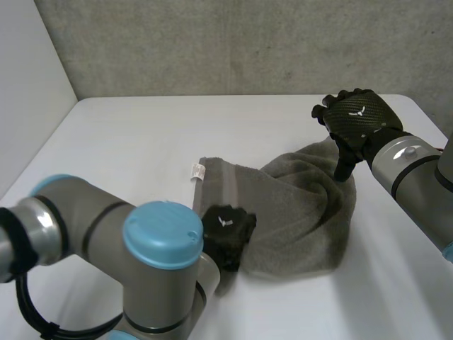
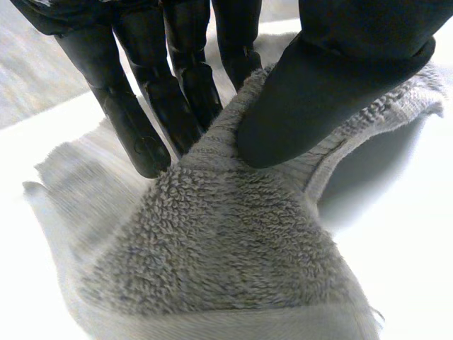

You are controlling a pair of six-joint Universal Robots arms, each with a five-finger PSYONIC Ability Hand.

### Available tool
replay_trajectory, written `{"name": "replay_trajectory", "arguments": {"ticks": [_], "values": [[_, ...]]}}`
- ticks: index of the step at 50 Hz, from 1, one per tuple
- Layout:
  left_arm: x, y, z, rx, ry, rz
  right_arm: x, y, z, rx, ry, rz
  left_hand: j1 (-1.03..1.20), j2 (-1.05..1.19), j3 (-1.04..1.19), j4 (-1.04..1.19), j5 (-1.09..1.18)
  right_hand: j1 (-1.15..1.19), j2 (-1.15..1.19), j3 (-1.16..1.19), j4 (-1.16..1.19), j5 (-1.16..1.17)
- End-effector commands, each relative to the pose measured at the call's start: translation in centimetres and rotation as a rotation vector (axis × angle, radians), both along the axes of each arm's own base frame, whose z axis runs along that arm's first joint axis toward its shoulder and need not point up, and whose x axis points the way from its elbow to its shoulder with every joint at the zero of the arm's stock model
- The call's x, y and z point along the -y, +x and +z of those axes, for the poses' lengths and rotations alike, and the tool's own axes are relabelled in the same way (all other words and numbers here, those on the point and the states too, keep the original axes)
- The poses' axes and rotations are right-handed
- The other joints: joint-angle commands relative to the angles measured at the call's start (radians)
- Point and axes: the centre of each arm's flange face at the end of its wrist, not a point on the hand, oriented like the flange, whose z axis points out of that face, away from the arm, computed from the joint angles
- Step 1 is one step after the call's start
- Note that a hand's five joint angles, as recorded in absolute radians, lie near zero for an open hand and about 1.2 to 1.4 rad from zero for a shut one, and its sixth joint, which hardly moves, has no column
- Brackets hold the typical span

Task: Fold the towel.

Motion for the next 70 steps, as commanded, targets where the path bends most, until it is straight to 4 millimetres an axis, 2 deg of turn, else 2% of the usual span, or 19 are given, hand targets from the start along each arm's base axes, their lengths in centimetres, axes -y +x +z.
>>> {"name": "replay_trajectory", "arguments": {"ticks": [1, 9, 11, 18, 22, 24, 31, 36, 38, 50, 55, 57, 60, 61, 63, 64, 65, 69, 70], "values": [[0.7, 0.5, 4.5, -0.104, -0.109, 0.050, 0.0, 0.0, -0.2, -0.010, 0.000, 0.001, 0.244, 0.206, 0.208, 0.206, 0.218, -0.045, -0.061, -0.041, -0.060, -0.068], [3.9, 2.2, 7.1, -0.146, -0.161, 0.141, 0.4, -0.4, -1.2, -0.069, 0.073, -0.009, 0.244, 0.206, 0.208, 0.206, 0.218, -0.045, -0.061, -0.041, -0.060, -0.068], [5.3, 2.9, 8.0, -0.159, -0.183, 0.177, 0.0, -1.5, -1.7, -0.125, 0.179, -0.024, 0.244, 0.206, 0.208, 0.206, 0.218, -0.045, -0.061, -0.041, -0.060, -0.068], [7.2, 3.7, 8.8, -0.155, -0.221, 0.221, -1.2, -3.3, -3.6, -0.178, 0.403, -0.043, 0.244, 0.206, 0.208, 0.206, 0.218, -0.045, -0.061, -0.041, -0.060, -0.068], [7.8, 4.2, 8.8, -0.140, -0.231, 0.236, -1.6, -4.3, -5.8, -0.155, 0.463, -0.033, 0.244, 0.206, 0.208, 0.206, 0.218, 0.334, 0.318, 0.338, 0.319, 0.312], [8.1, 4.3, 8.8, -0.137, -0.233, 0.242, -1.9, -4.5, -6.3, -0.142, 0.475, -0.022, 0.244, 0.206, 0.208, 0.206, 0.218, 0.367, 0.351, 0.371, 0.352, 0.345], [7.9, 4.4, 9.6, -0.152, -0.248, 0.240, -3.0, -4.3, -8.3, 0.004, 0.537, -0.034, 0.244, 0.206, 0.208, 0.206, 0.218, 0.085, 0.069, 0.090, 0.070, 0.063], [7.4, 4.4, 10.9, -0.179, -0.274, 0.233, -1.6, -3.4, -10.5, 0.170, 0.538, -0.071, 0.244, 0.206, 0.208, 0.206, 0.218, -0.045, -0.061, -0.041, -0.060, -0.068], [7.2, 4.4, 11.5, -0.191, -0.286, 0.230, -0.9, -1.7, -11.8, 0.225, 0.512, -0.054, 0.244, 0.206, 0.208, 0.206, 0.218, -0.045, -0.061, -0.041, -0.060, -0.068], [7.2, 4.6, 11.9, -0.197, -0.293, 0.233, 2.9, 4.1, -13.8, 0.219, 0.388, -0.052, 0.244, 0.206, 0.208, 0.206, 0.218, -0.045, -0.061, -0.041, -0.060, -0.068], [7.2, 4.6, 11.9, -0.197, -0.293, 0.233, 3.9, 5.1, -14.2, 0.228, 0.367, -0.048, 0.244, 0.206, 0.208, 0.206, 0.218, -0.045, -0.061, -0.041, -0.060, -0.068], [7.2, 4.6, 11.8, -0.196, -0.292, 0.233, 5.1, 6.2, -15.2, 0.248, 0.356, -0.052, 0.244, 0.206, 0.208, 0.206, 0.218, 0.096, 0.080, 0.101, 0.081, 0.074], [7.1, 4.5, 11.8, -0.195, -0.291, 0.232, 6.1, 6.4, -15.9, 0.273, 0.352, -0.089, 0.244, 0.206, 0.208, 0.206, 0.218, 0.421, 0.405, 0.426, 0.406, 0.399], [7.2, 4.5, 11.7, -0.194, -0.290, 0.232, 6.1, 6.4, -15.9, 0.274, 0.352, -0.089, 0.244, 0.206, 0.208, 0.206, 0.218, 0.423, 0.407, 0.427, 0.408, 0.401], [7.2, 4.5, 11.5, -0.191, -0.286, 0.232, 7.0, 6.5, -16.4, 0.301, 0.341, -0.127, 0.244, 0.206, 0.208, 0.206, 0.218, 0.873, 0.856, 0.877, 0.857, 0.850], [7.2, 4.5, 11.5, -0.191, -0.284, 0.232, 7.0, 6.5, -16.4, 0.301, 0.340, -0.127, 0.244, 0.206, 0.208, 0.206, 0.218, 0.875, 0.859, 0.879, 0.860, 0.853], [7.2, 4.5, 11.5, -0.191, -0.284, 0.232, 7.3, 6.5, -16.4, 0.310, 0.332, -0.138, 0.244, 0.206, 0.208, 0.206, 0.218, 1.169, 1.153, 1.173, 1.153, 1.146], [7.2, 4.5, 11.4, -0.187, -0.283, 0.233, 7.8, 6.3, -14.5, 0.336, 0.288, -0.141, 0.244, 0.206, 0.208, 0.206, 0.218, 1.177, 1.160, 1.181, 1.161, 1.154], [7.4, 4.6, 11.4, -0.187, -0.283, 0.238, 7.9, 6.1, -12.6, 0.363, 0.250, -0.135, 0.244, 0.206, 0.208, 0.206, 0.218, 1.177, 1.160, 1.181, 1.161, 1.154]]}}
